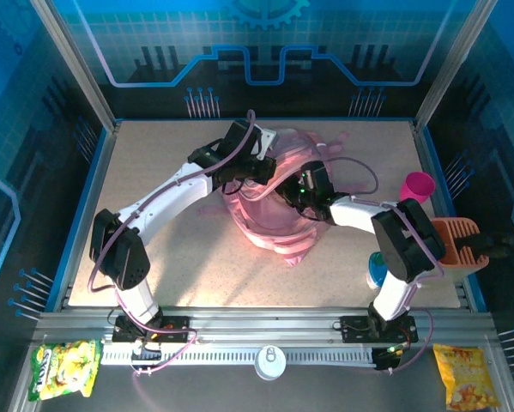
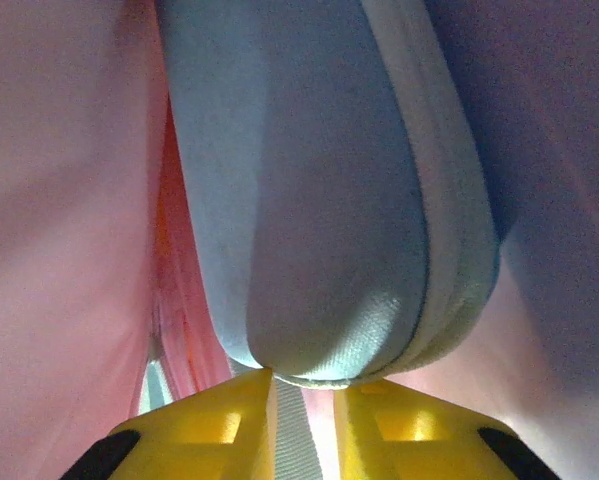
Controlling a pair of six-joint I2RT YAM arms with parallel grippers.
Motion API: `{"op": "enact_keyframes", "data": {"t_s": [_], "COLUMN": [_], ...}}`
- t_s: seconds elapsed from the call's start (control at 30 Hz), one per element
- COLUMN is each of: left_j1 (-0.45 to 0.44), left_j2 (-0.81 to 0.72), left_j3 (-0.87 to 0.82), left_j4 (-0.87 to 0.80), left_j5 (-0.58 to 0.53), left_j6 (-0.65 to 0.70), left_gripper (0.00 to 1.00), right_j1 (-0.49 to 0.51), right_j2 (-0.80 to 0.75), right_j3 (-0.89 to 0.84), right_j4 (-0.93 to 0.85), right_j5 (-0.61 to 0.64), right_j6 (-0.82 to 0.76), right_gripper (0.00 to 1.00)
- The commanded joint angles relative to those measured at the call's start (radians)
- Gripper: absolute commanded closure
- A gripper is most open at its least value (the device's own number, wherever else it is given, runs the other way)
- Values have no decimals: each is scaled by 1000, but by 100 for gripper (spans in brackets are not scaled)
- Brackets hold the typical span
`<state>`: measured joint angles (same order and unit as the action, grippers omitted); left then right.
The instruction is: Pack the student bag
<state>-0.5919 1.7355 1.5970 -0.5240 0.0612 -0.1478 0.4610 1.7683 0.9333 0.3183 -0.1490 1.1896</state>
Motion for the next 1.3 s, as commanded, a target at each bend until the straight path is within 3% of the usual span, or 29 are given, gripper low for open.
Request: {"op": "enact_keyframes", "data": {"t_s": [0.0, 0.13, 0.3, 0.57, 0.73, 0.87, 0.97, 1.1, 1.27], "left_j1": [-4, -2, 7, 12, 13, 17, 40, 99, 213], "left_j2": [-67, -63, -53, 5, 3, -34, -72, -110, -120], "left_j3": [-7, -9, -18, -13, -67, -121, -174, -250, -352], "left_j4": [85, 88, 88, 96, 130, 137, 148, 156, 202], "left_j5": [31, 30, 33, 112, 205, 199, 180, 161, 222], "left_j6": [-45, -51, -63, -74, -82, -108, -167, -264, -419], "left_gripper": [100, 100, 100, 100, 77, 53, 41, 40, 42], "right_j1": [-2, -7, -9, -6, -13, -17, -19, -19, -19], "right_j2": [34, -13, -220, -666, -838, -860, -819, -749, -670], "right_j3": [28, -19, -175, -315, -193, -102, -60, -16, -23], "right_j4": [126, 143, 65, -354, -642, -680, -683, -666, -619], "right_j5": [37, 11, 17, 206, 352, 381, 358, 304, 217], "right_j6": [4, -6, -45, -123, -185, -243, -268, -276, -255], "right_gripper": [78, 74, 61, 44, 32, 27, 25, 24, 23]}}
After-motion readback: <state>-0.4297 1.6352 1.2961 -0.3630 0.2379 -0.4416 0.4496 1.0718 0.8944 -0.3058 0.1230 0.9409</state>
